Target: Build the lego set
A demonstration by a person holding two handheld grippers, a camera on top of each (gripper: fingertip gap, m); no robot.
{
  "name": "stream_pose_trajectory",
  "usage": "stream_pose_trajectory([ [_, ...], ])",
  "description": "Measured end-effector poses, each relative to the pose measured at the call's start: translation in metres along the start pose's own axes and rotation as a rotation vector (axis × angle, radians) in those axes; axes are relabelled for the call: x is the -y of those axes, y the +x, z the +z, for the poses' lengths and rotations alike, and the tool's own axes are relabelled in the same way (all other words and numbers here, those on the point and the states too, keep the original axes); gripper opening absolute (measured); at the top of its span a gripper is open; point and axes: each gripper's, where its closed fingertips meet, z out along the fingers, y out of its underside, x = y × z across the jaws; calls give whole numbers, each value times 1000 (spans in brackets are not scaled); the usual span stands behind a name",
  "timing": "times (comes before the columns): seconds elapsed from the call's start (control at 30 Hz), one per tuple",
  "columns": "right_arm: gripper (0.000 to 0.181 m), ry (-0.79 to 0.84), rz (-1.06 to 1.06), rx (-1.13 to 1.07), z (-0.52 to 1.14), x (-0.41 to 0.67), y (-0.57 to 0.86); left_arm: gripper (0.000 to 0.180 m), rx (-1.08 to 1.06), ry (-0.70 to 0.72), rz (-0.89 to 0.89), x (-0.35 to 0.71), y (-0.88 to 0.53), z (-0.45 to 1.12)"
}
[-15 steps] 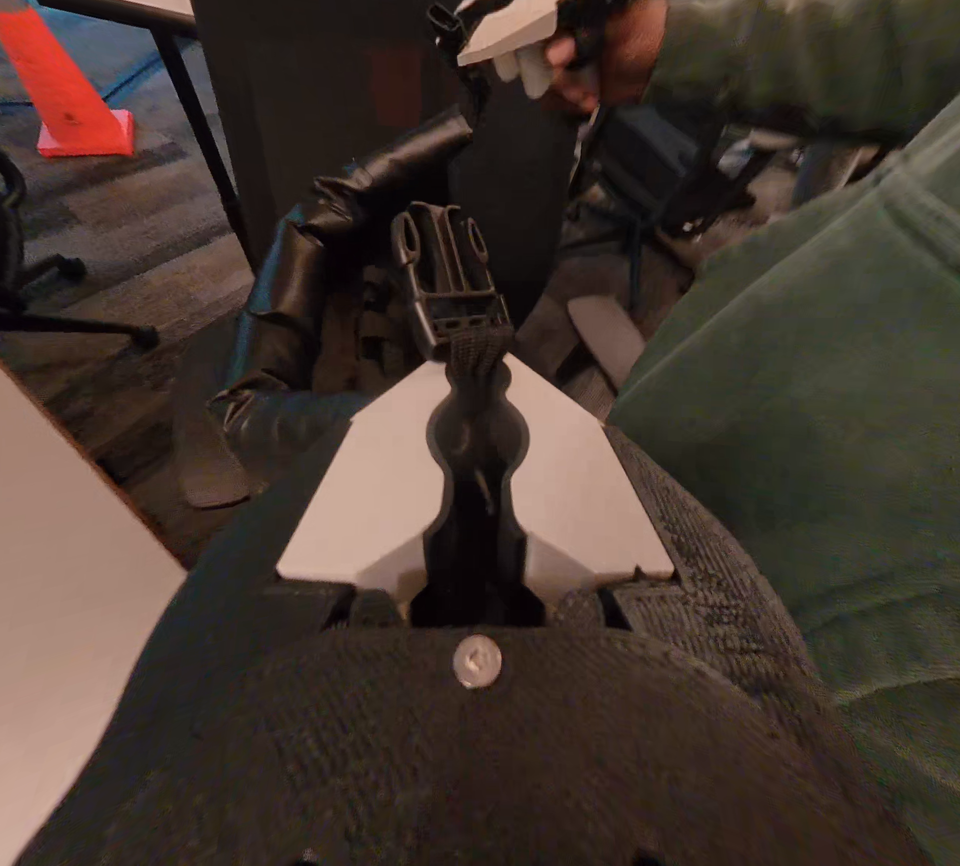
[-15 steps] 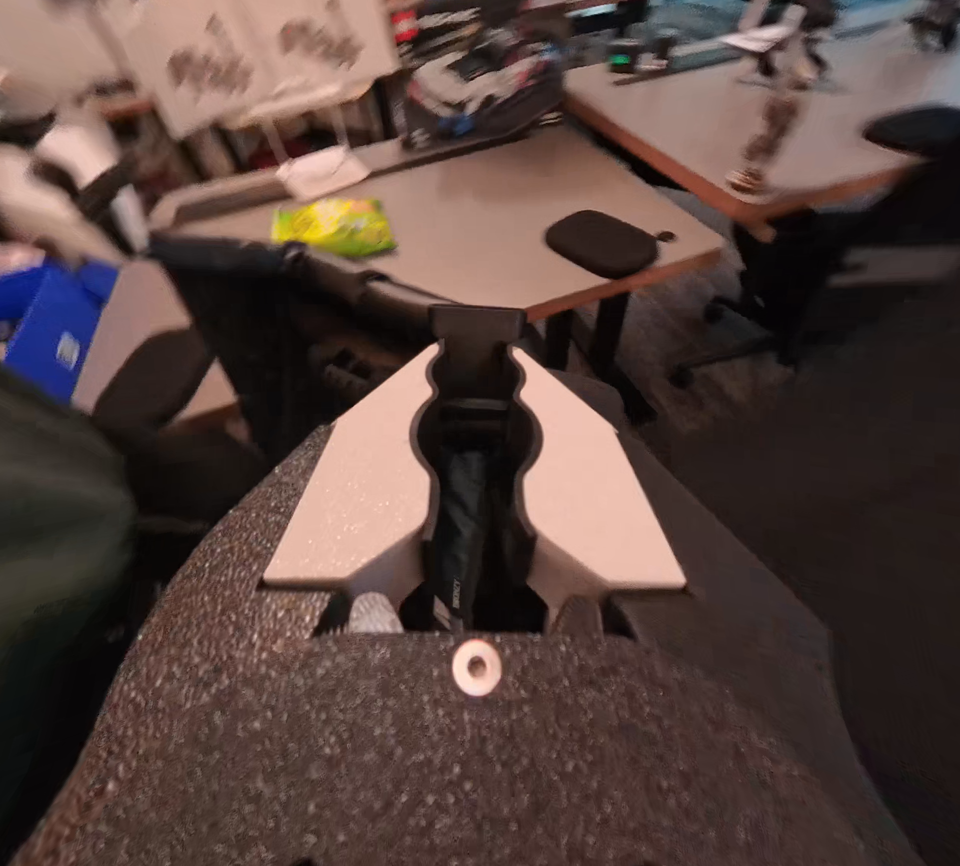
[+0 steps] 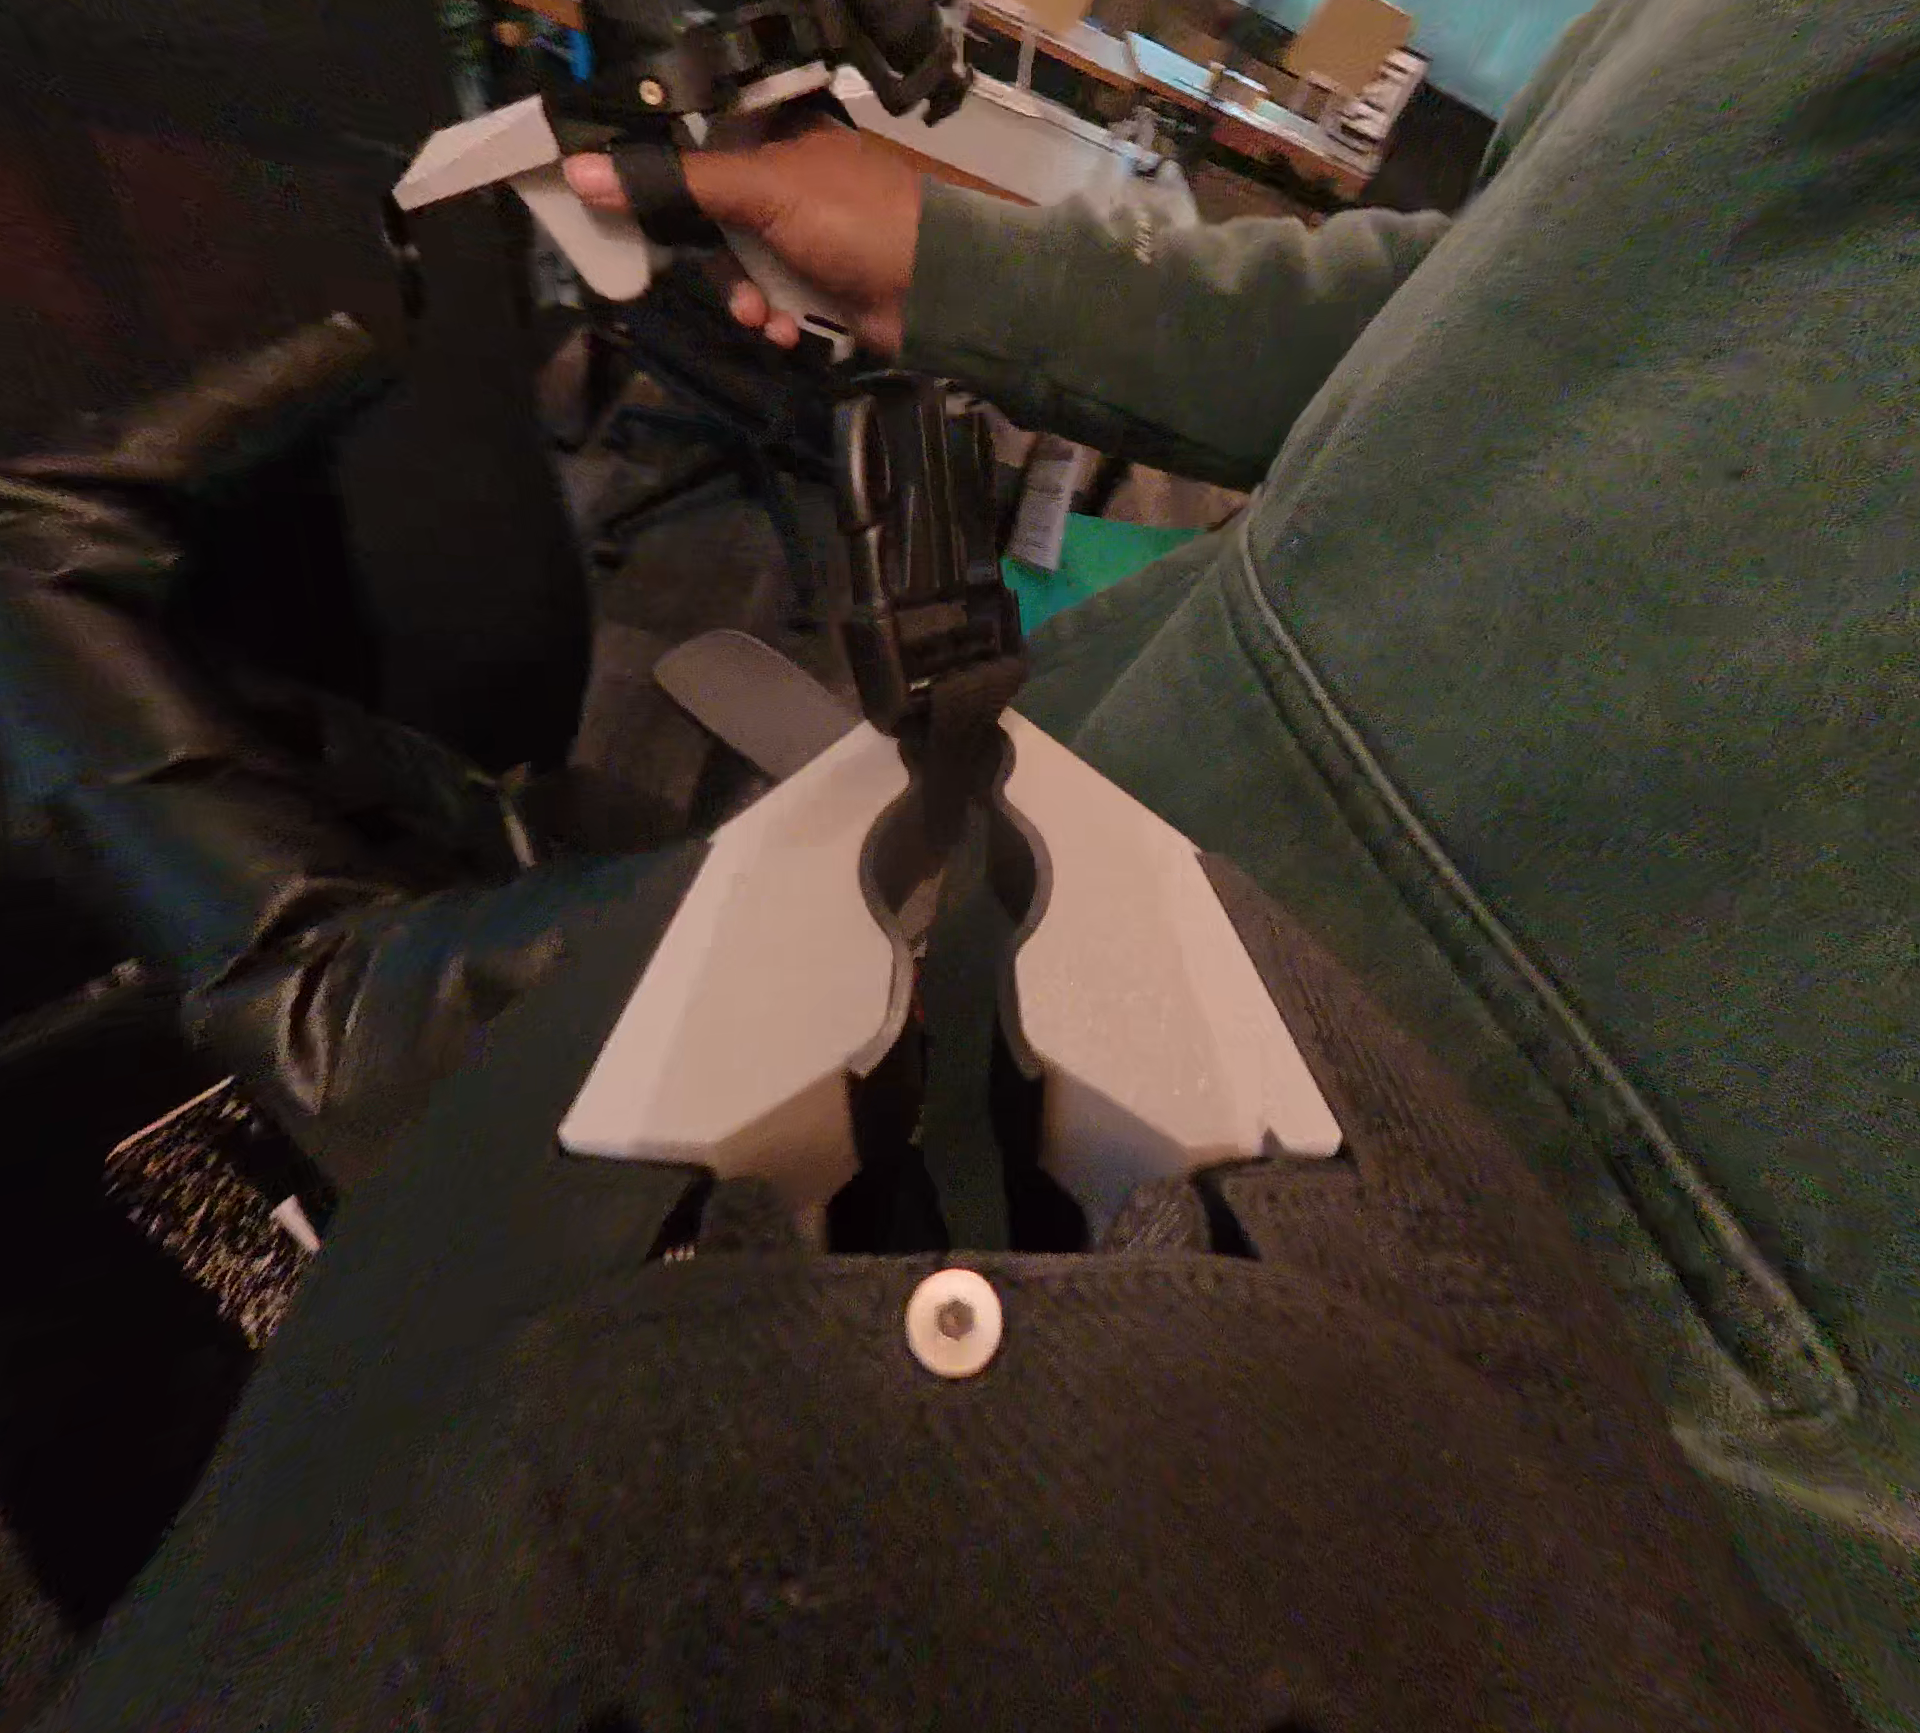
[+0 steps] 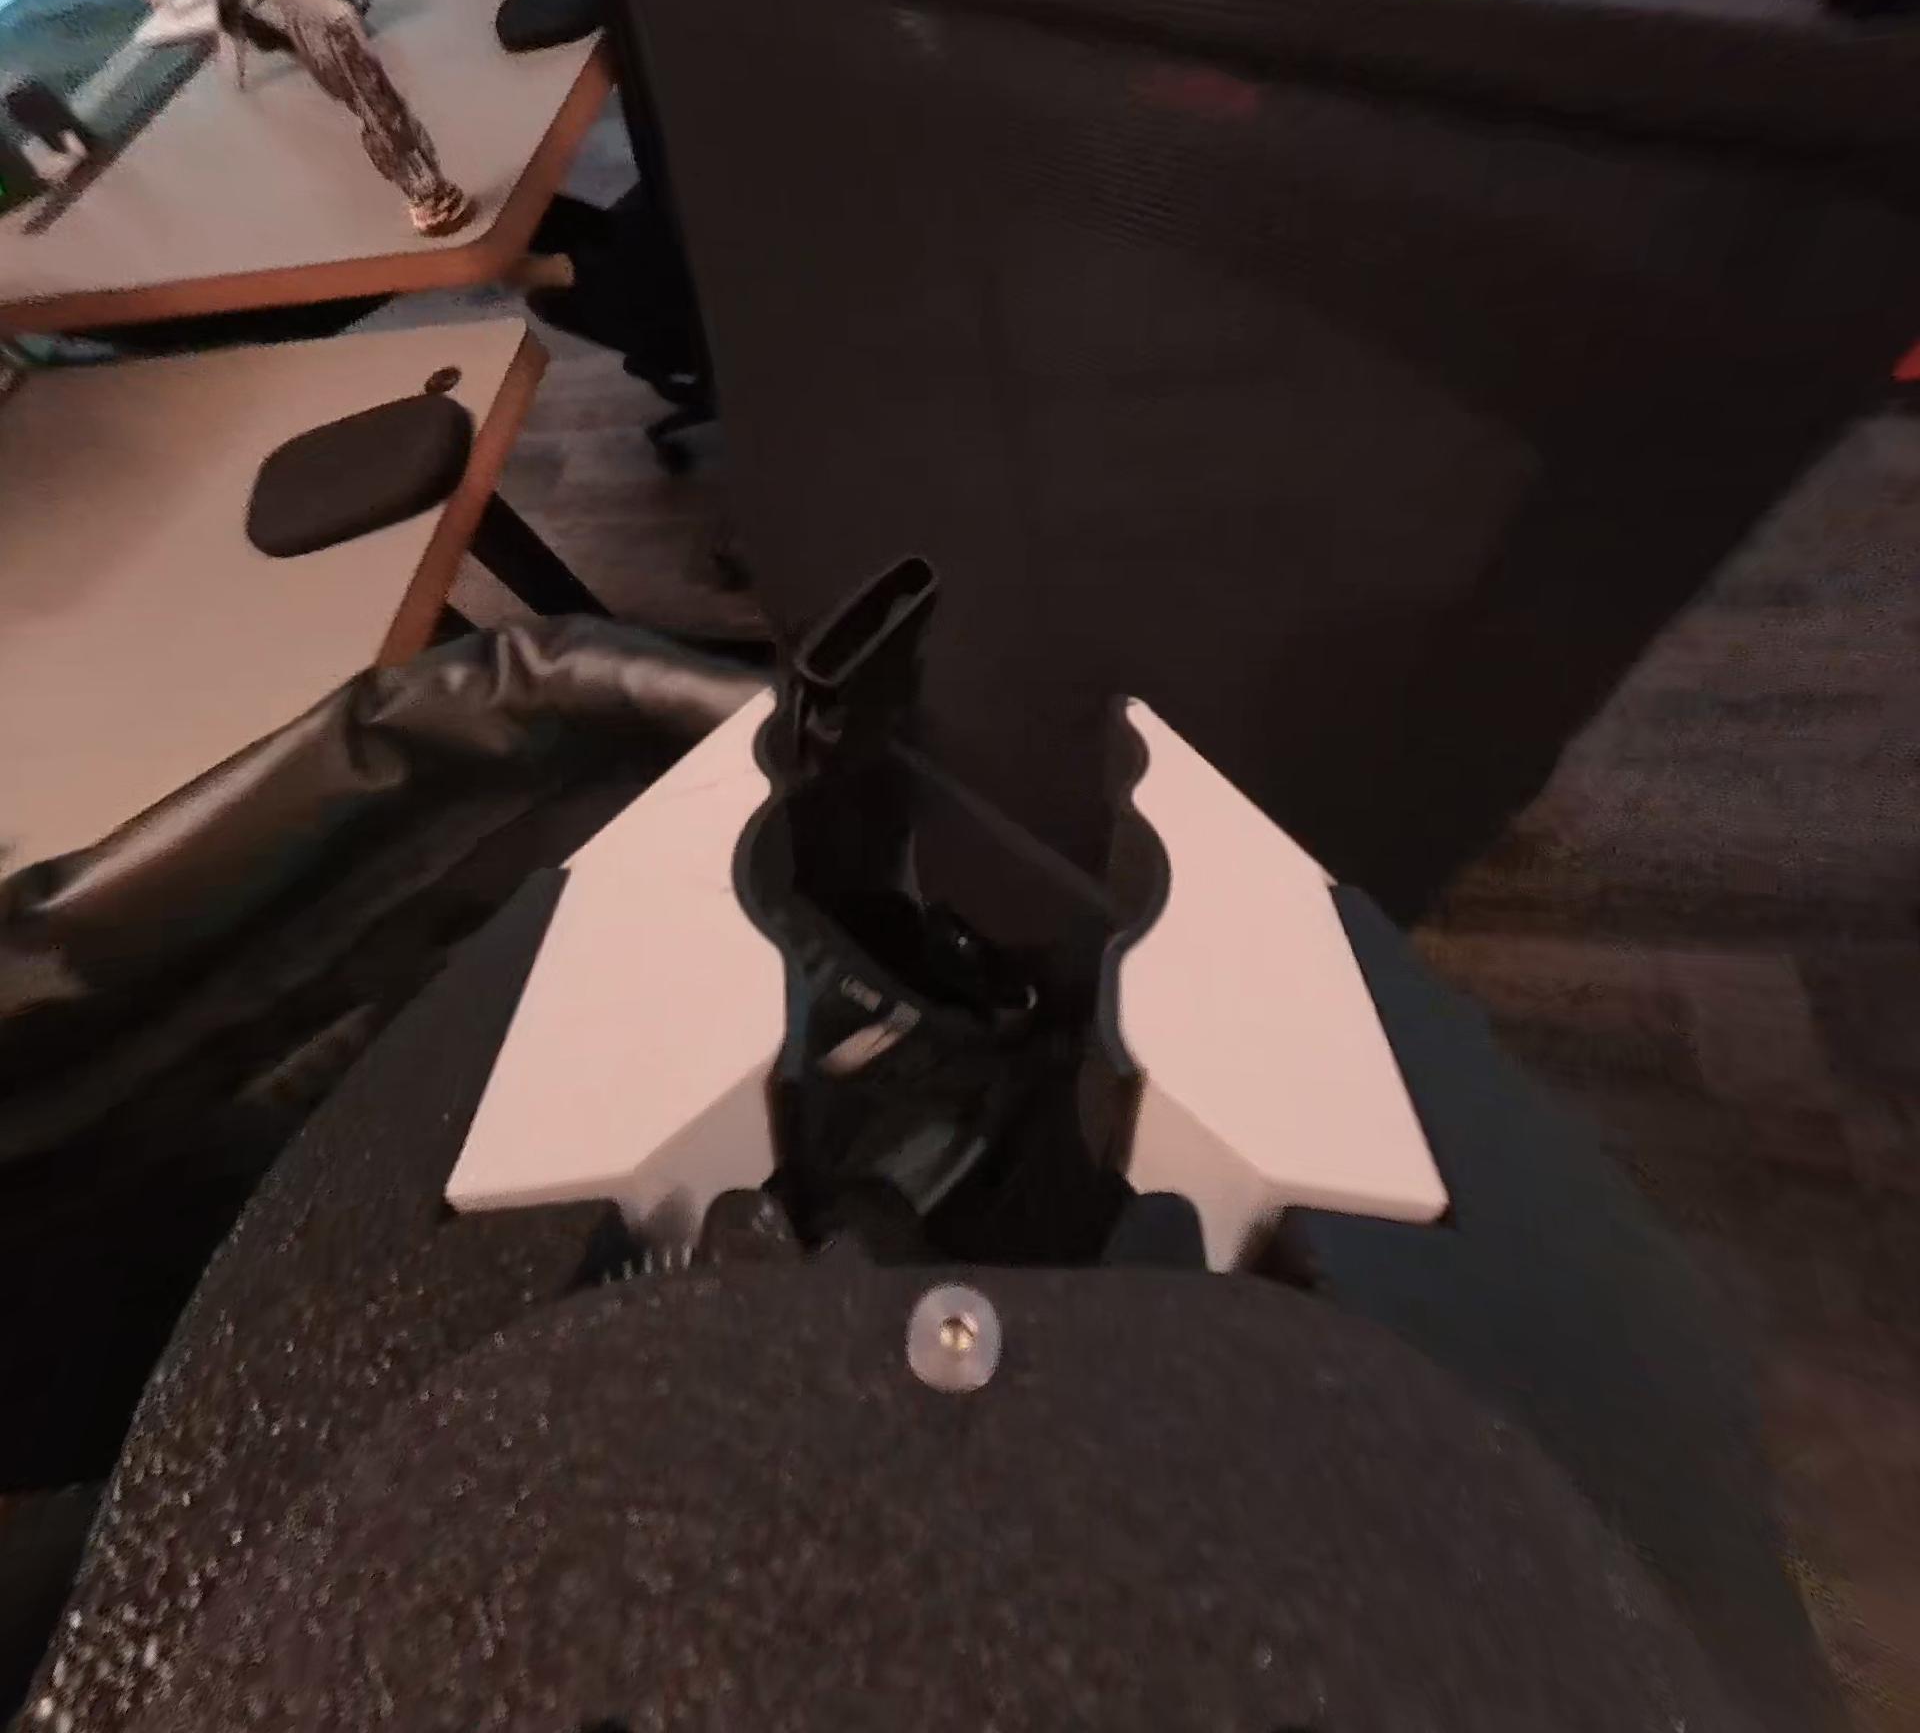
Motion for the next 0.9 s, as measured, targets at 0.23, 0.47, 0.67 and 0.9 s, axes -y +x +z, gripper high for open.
stream_pose_trajectory([
  [0.23,66,-232,491,586,-59,-93,-180,2,-286,-37,95,1,23,0],
  [0.47,69,-354,736,699,-42,-114,-255,2,-555,-85,207,-16,71,-2],
  [0.67,29,-306,848,760,-53,-111,-239,4,-697,-108,217,-20,86,-2],
  [0.9,22,-399,584,760,-77,-104,-223,23,-814,20,57,40,34,-36],
])
